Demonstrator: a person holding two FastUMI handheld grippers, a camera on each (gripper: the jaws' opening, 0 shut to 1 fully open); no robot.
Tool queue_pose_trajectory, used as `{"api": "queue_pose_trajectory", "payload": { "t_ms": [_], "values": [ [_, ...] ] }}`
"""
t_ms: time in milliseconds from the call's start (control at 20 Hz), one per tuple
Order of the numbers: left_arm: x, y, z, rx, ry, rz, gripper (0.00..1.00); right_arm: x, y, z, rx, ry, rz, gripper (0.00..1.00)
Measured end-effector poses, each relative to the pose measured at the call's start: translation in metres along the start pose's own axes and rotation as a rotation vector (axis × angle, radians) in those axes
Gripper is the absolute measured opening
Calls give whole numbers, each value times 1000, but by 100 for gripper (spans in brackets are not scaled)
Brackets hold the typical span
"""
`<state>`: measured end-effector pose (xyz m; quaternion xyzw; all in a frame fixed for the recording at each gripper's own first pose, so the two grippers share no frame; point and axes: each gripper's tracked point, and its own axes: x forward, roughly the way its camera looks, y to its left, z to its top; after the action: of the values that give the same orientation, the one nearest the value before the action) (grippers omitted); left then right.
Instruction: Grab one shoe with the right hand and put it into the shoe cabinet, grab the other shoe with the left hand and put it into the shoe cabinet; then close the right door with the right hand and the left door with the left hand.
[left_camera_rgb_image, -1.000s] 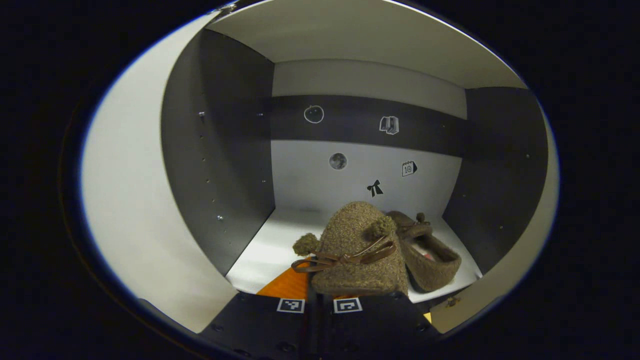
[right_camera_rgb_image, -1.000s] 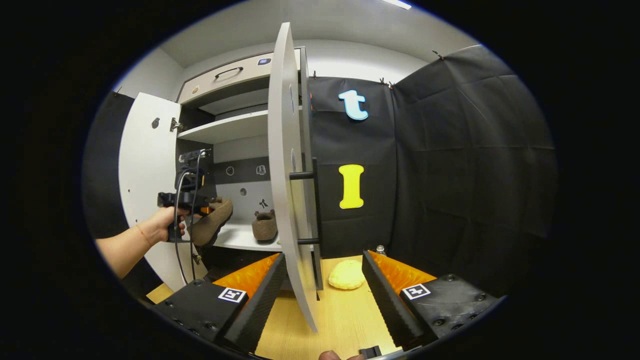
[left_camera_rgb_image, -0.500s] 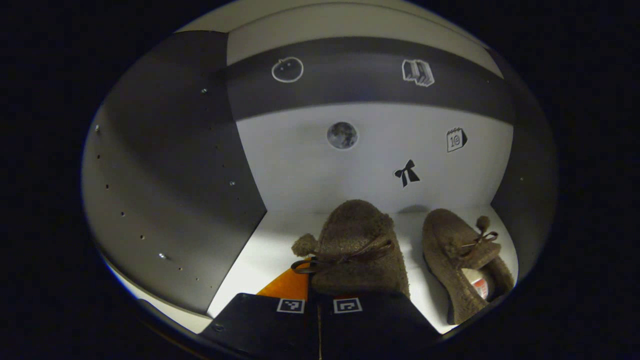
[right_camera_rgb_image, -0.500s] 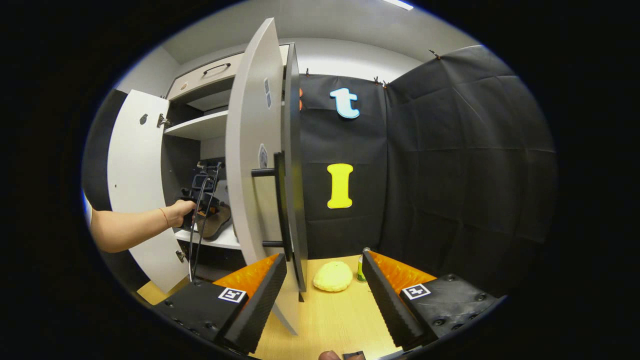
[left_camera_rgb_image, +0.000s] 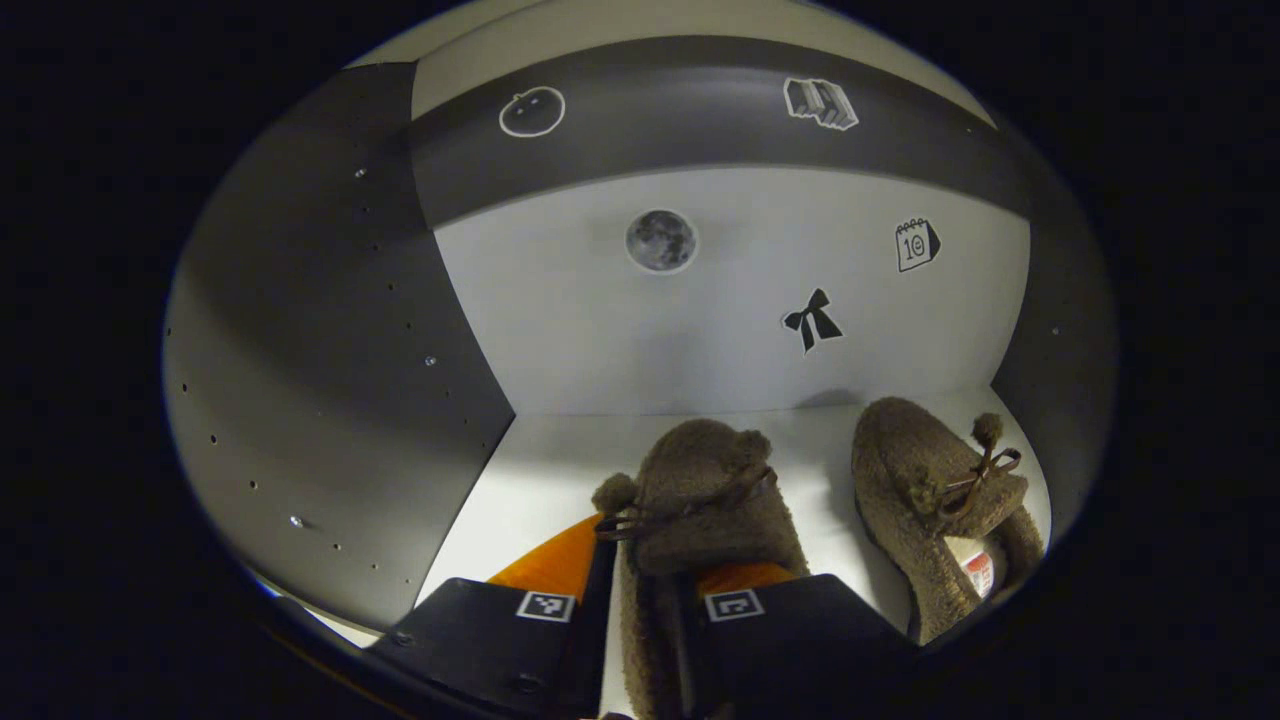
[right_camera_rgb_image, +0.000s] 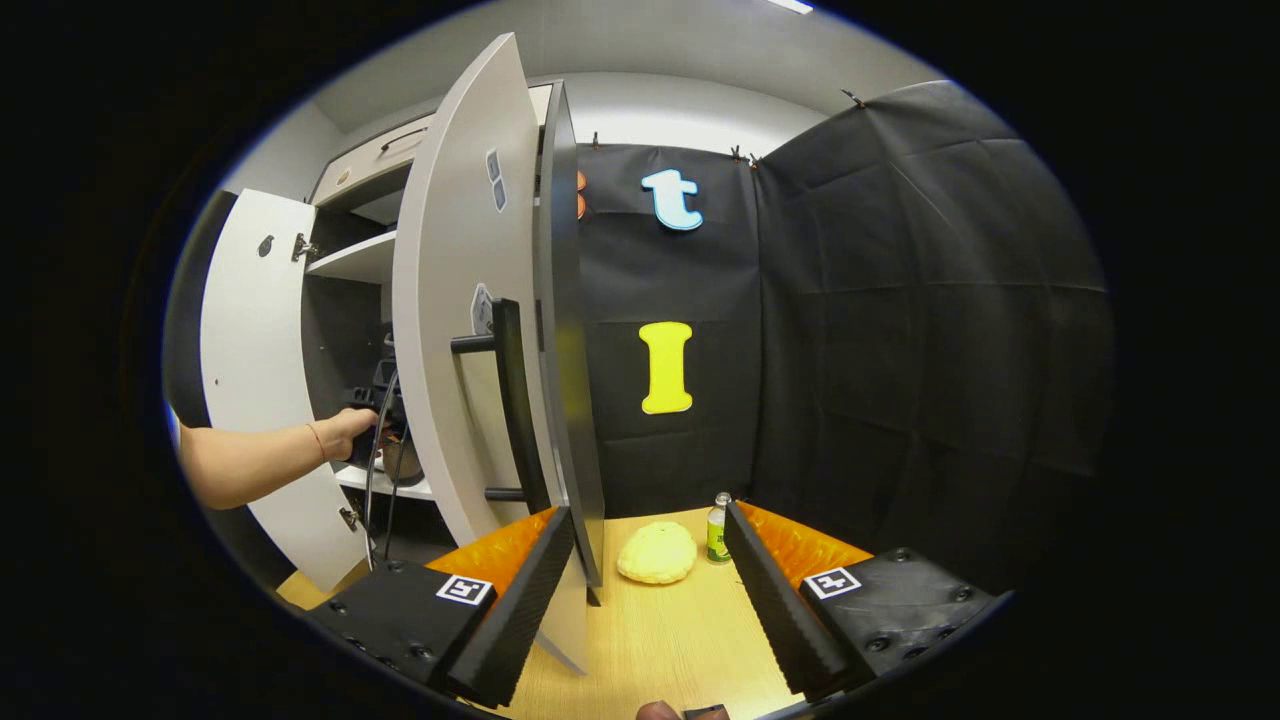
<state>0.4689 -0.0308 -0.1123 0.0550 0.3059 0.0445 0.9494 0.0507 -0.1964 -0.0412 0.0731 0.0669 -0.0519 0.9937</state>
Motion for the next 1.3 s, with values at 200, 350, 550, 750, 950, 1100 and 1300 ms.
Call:
{"api": "queue_pose_trajectory", "payload": {
  "t_ms": [200,350,550,750,950,1100,1300],
  "values": [
    [-23,-3,5,-23,-54,-41,55,-3,5,2,-1,-1,16,97],
    [-50,-3,5,-31,-134,-68,69,-6,12,4,9,-3,26,97],
    [-95,-1,3,-15,-250,-78,95,-8,10,12,-10,-24,10,97],
    [-163,-3,7,-31,-378,-100,97,-1,4,26,-16,-47,2,97],
    [-235,-12,-1,-61,-503,-162,93,12,1,36,17,-55,0,97],
    [-277,-8,-16,-97,-556,-178,96,21,1,34,28,-37,5,97],
    [-323,1,-47,-119,-605,-187,100,26,7,34,19,-25,19,98]
  ]
}}
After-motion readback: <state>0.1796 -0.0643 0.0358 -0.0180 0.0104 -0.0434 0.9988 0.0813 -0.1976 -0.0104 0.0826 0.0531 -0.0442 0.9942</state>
